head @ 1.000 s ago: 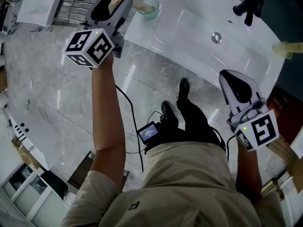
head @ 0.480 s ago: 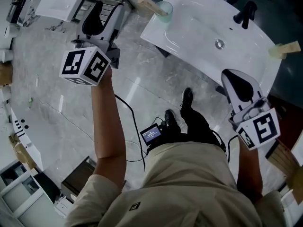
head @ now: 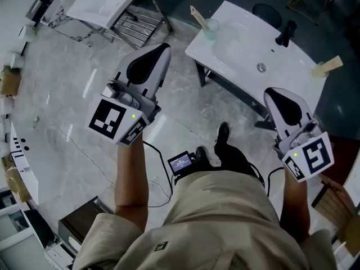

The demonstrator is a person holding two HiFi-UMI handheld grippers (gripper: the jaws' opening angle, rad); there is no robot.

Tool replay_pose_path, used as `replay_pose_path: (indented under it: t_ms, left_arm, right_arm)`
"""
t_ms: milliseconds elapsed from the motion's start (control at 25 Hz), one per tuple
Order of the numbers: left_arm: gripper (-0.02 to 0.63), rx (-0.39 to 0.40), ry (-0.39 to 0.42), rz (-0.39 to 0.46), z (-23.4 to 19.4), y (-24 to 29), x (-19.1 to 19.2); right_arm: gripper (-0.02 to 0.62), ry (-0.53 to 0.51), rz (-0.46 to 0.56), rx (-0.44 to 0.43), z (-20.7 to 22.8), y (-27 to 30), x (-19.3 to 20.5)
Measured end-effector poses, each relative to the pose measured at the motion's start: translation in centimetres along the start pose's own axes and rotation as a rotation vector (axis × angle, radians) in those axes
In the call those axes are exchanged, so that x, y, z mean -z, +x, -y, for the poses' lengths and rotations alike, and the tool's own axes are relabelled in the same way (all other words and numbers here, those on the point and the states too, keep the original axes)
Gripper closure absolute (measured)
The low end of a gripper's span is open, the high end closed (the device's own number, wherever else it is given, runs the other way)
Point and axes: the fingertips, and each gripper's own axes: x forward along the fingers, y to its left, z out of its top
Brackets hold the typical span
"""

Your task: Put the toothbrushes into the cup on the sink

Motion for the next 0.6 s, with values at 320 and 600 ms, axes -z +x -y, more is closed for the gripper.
replay_pose_path:
  t_ms: [320, 600]
  left_arm:
    - [0.600, 0.069, 0.015, 0.036, 7.0, -10.2, -4.2]
    - [0.600, 0.081, -0.024, 0.055, 9.8, -16.4, -4.7]
  right_arm:
    - [0.591, -0.157, 0.047, -0.013, -8.7, -3.5, -7.9]
    - [0.591, -0.216, 0.096, -0.006, -14.0, -5.5, -11.8]
